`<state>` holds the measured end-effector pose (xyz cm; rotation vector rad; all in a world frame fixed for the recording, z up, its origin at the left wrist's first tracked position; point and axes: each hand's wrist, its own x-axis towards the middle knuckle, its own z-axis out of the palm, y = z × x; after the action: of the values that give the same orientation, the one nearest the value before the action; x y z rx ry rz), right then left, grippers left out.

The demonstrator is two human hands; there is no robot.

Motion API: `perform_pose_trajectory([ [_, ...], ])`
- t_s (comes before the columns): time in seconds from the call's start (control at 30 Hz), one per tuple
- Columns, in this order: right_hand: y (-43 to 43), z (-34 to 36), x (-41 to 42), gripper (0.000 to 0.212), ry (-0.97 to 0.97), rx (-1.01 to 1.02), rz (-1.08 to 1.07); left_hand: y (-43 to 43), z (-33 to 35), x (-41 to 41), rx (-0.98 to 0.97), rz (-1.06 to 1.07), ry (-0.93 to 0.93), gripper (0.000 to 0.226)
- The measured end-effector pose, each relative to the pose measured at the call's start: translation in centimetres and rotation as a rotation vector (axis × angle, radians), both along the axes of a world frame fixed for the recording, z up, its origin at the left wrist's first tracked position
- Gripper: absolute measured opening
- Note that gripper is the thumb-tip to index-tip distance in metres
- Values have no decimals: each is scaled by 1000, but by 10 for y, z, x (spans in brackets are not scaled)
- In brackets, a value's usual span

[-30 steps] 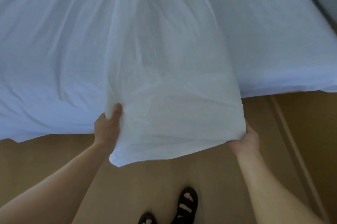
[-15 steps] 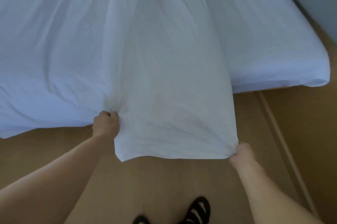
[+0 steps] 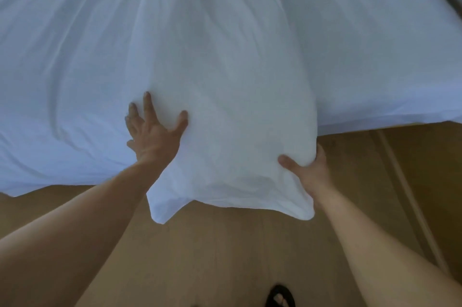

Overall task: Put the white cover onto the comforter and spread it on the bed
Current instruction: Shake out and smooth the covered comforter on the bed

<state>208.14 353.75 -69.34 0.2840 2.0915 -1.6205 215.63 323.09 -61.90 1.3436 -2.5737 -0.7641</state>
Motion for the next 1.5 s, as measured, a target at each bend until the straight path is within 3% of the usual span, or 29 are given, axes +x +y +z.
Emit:
perform_pose_trajectory([
  [0.13, 4, 9, 7, 43, -138, -104, -50, -14, -7, -10, 139, 207, -93, 113],
  [0.2, 13, 15, 15, 52, -131, -146, -97, -22, -8, -6, 201, 235, -102, 105],
  [0.3, 27, 20, 19, 79, -139, -146, -100, -30, -3, 7, 133, 198, -82, 82],
  [0.47, 37, -2, 11, 71, -324, 109, 24, -26, -3, 13, 161, 142, -278, 82],
  [0.53, 44, -17, 8, 59, -384, 244, 104, -25, -2, 7, 194, 148, -370, 96],
  [0.63, 60, -11, 8, 50, -509, 494, 208, -25, 10, 1, 63, 124, -397, 110],
  [0.7, 54, 4, -11, 65, -370, 520, 44, -33, 25, -14, -41, 38, -214, 105],
  [0.77, 24, 37, -49, 69, -11, 460, -58, -45, 40, -43, -81, -30, -107, 96],
  [0.83, -22, 75, -90, 60, 269, 355, -31, -58, 49, -81, -60, -57, -121, 86],
  [0.9, -66, 96, -130, 61, 403, 384, 69, -72, 54, -119, -16, -11, -115, 80],
  [0.97, -100, 103, -169, 66, 396, 481, 119, -90, 57, -153, 52, 74, -85, 77],
  [1.07, -134, 108, -218, 77, 238, 538, 99, -123, 56, -192, 110, 152, -68, 75],
  [1.3, -189, 117, -291, 84, 223, 622, 94, -182, 62, -267, 219, 119, -26, 72],
  [1.5, -207, 117, -344, 91, 96, 624, 111, -210, 69, -319, 276, 116, -11, 73],
])
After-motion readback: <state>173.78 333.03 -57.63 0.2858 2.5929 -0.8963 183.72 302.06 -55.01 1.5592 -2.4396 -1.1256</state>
